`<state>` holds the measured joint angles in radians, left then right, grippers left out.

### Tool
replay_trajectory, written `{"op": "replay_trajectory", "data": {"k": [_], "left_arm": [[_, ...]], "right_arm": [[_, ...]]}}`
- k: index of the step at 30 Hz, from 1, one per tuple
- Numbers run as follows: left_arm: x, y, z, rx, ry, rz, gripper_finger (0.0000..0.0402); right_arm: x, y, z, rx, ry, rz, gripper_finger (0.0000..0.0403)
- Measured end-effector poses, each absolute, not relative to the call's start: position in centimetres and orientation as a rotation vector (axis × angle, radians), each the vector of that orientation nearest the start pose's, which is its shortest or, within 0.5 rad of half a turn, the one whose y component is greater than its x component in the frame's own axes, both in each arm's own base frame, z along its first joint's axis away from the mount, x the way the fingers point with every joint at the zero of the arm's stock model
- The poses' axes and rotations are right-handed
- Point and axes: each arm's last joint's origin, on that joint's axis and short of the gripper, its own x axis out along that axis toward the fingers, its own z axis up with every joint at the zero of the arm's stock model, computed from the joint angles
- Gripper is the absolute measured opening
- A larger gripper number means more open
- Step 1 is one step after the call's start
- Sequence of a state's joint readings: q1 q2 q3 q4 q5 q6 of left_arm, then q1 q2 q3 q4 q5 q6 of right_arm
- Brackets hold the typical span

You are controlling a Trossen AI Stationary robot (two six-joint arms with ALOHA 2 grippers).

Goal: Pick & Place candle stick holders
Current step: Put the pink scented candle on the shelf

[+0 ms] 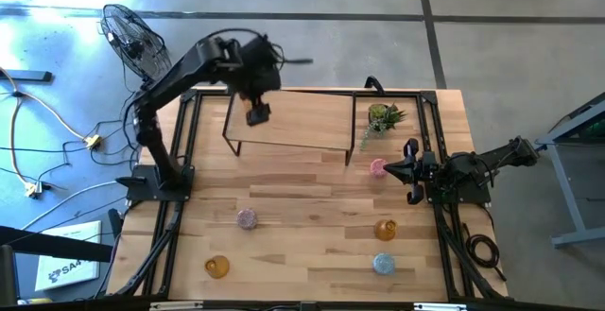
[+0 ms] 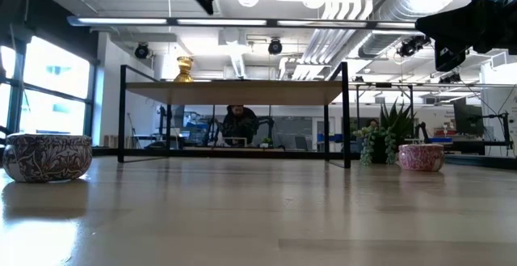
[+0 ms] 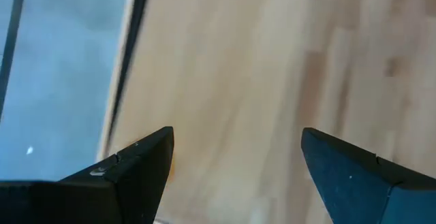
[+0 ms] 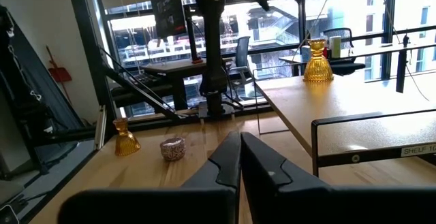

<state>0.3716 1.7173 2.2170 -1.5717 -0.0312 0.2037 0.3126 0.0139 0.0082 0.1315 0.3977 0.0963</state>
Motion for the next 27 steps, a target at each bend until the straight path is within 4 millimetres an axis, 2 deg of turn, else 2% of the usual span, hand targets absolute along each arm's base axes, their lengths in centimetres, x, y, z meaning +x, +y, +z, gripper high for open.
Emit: {"op": "replay_trajectory", "data": {"k": [5, 11, 17, 22, 27], "left_arm": [[27.1, 6.2, 45.9, -0.031, 1.040, 0.192, 0.0314], [28.9, 1.3, 44.3, -0.003, 1.066, 0.052, 0.0314], [30.4, -3.3, 42.9, -0.001, 1.015, -0.055, 0.0314], [30.8, -6.3, 42.2, 0.002, 0.980, -0.080, 0.0314], [31.1, -8.1, 41.5, 0.021, 0.951, -0.069, 0.0314]], "right_arm": [[9.4, 1.9, 17.8, 0.140, -0.122, -0.079, 0.0003], [9.4, 1.9, 17.8, 0.140, -0.123, -0.079, 0.0005], [9.4, 1.9, 17.8, 0.142, -0.128, -0.079, 0.0001], [9.3, 1.8, 18.1, 0.115, -0.151, -0.089, 0.0002], [9.3, 1.9, 18.0, 0.138, -0.139, -0.053, 0.0006]]}}
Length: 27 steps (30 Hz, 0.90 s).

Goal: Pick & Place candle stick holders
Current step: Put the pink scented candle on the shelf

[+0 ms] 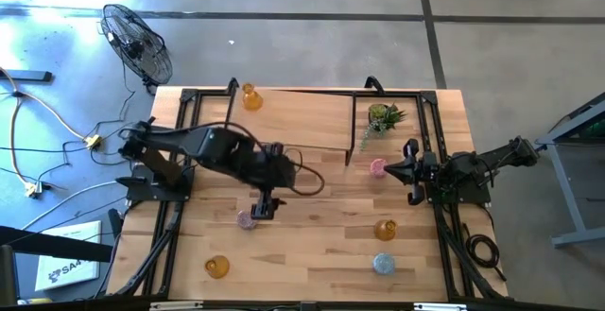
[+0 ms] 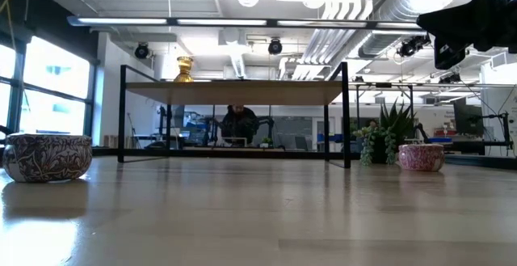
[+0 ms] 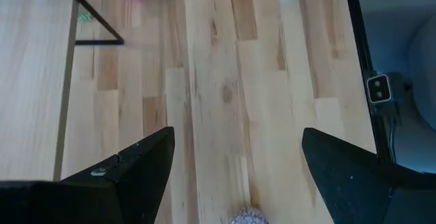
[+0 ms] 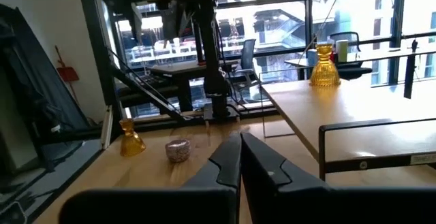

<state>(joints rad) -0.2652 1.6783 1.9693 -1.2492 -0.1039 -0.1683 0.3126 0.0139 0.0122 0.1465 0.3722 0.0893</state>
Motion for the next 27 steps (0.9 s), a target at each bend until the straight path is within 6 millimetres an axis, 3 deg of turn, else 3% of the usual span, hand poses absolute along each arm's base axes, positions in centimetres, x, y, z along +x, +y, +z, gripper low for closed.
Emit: {"op": "replay_trajectory", "data": {"k": [5, 18, 21, 27], "left_arm": [[31.3, -8.6, 41.2, 0.018, 0.935, -0.068, 0.0314], [31.5, -8.5, 41.3, 0.007, 0.913, -0.051, 0.0314], [31.5, -8.5, 41.3, 0.022, 0.911, -0.046, 0.0314], [31.5, -8.4, 41.3, 0.056, 0.911, -0.034, 0.0314]], "right_arm": [[9.3, 1.9, 18.0, 0.169, -0.129, -0.050, 0.0051], [9.2, 1.9, 18.6, 0.134, -0.186, -0.062, 0.0234], [8.9, 1.9, 20.1, 0.081, -0.238, -0.015, 0.0251], [7.3, 1.5, 25.5, -0.029, -0.252, 0.005, 0.0253]]}}
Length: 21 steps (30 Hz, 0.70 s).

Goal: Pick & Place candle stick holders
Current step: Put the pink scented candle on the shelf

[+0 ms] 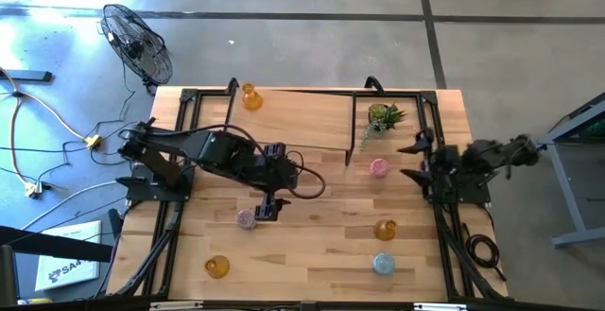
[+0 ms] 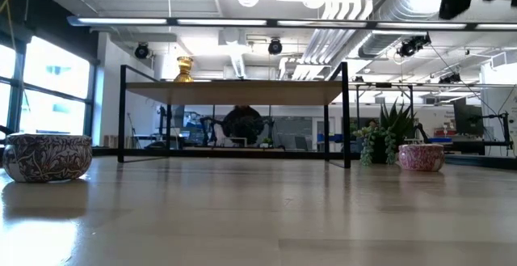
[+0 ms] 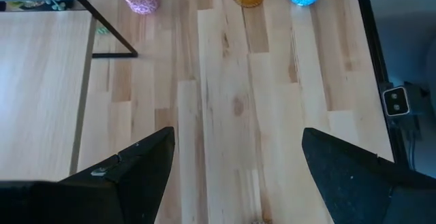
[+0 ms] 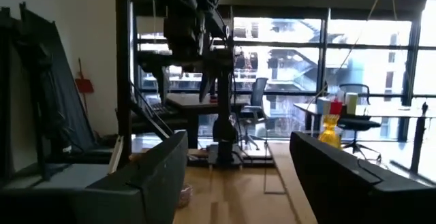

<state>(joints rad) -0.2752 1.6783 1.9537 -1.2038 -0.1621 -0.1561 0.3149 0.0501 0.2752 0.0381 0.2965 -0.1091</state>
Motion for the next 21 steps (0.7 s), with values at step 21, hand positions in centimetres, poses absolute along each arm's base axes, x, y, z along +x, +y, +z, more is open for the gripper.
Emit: {"op": "replay_trajectory", "data": {"k": [21], "left_arm": [[31.1, -8.2, 41.1, 0.095, 0.954, -0.024, 0.0314]], "right_arm": [[12.9, 2.8, 38.0, 0.119, 0.893, -0.438, 0.0252]]}}
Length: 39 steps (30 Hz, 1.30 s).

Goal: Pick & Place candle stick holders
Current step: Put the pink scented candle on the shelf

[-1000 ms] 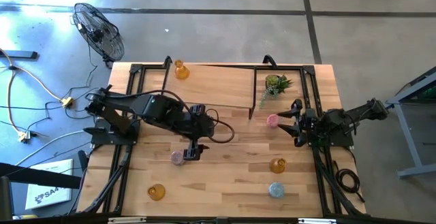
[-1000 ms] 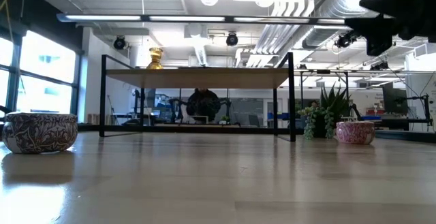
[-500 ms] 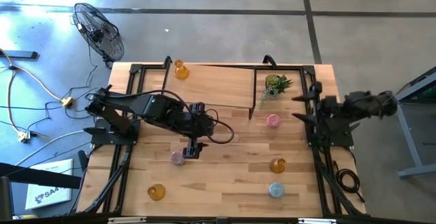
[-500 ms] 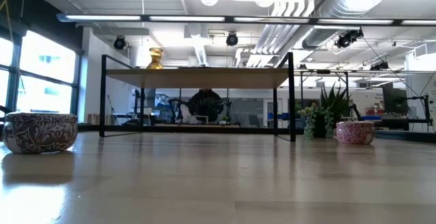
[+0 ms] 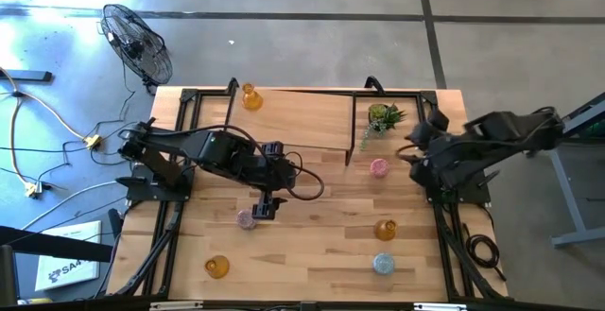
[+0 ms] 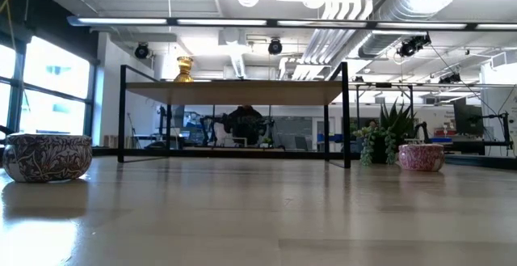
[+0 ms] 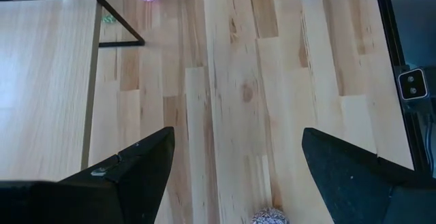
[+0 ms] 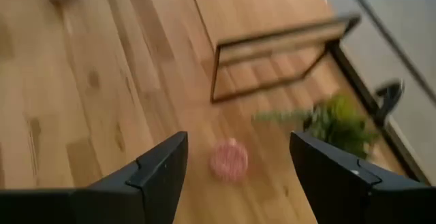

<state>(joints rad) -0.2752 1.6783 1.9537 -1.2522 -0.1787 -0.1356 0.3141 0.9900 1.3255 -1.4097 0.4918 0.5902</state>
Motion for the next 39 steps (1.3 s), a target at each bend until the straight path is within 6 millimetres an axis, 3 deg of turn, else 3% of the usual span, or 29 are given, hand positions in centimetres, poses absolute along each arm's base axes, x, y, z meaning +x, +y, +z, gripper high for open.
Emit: {"op": "replay_trajectory", "data": {"k": [8, 14, 23, 27, 39], "left_arm": [[31.1, -8.2, 41.1, 0.095, 0.954, -0.024, 0.0314], [31.1, -8.3, 41.1, 0.086, 0.953, -0.021, 0.0314], [31.1, -8.3, 41.1, 0.061, 0.955, -0.021, 0.0314], [31.1, -8.3, 41.1, 0.061, 0.955, -0.021, 0.0314], [31.0, -8.3, 41.0, 0.065, 0.963, -0.022, 0.0314]], "right_arm": [[15.8, 3.0, 36.2, 0.252, 1.111, -0.512, 0.0252], [18.1, 0.7, 34.6, 0.366, 1.274, -0.607, 0.0252], [20.6, -2.6, 32.9, 0.329, 1.428, -0.457, 0.0252], [20.8, -3.4, 32.7, 0.260, 1.435, -0.415, 0.0252], [20.5, -4.1, 33.0, 0.180, 1.407, -0.536, 0.0252]]}}
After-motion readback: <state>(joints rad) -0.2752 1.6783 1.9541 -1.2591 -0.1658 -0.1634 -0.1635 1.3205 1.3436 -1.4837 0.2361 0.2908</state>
